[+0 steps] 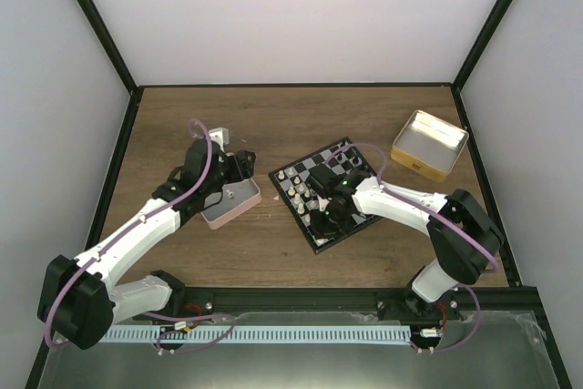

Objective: Set up the chess pieces on the board
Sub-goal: Place the chess piece on the chessboard, then pick up the chess piece from the storage box.

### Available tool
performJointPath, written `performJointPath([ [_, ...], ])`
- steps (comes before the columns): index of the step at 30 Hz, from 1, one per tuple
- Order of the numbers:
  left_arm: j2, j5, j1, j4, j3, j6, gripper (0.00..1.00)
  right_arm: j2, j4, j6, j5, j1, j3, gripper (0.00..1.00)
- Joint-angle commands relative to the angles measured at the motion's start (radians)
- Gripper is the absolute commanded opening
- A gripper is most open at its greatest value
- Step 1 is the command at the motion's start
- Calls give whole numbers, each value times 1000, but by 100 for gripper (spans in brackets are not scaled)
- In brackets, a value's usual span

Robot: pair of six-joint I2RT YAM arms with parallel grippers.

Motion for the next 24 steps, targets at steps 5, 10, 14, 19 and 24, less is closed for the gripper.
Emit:
performJointPath([
  [5, -14, -23, 14, -27, -9, -2, 76, -5, 8, -11, 30, 9, 2, 32],
  [10, -10, -85, 26, -62, -35, -39, 79, -68, -17, -17, 47, 9, 8, 47],
  [14, 25, -115, 57, -104, -66, -88, 79, -150, 5, 8, 97, 9, -2, 50],
  [19, 121, -43, 132, -106, -117, -163, 68, -221, 72, 33, 176, 8, -27, 52],
  [24, 241, 15, 150, -56, -110, -180, 51, -233, 117, 22, 207, 8, -31, 51],
])
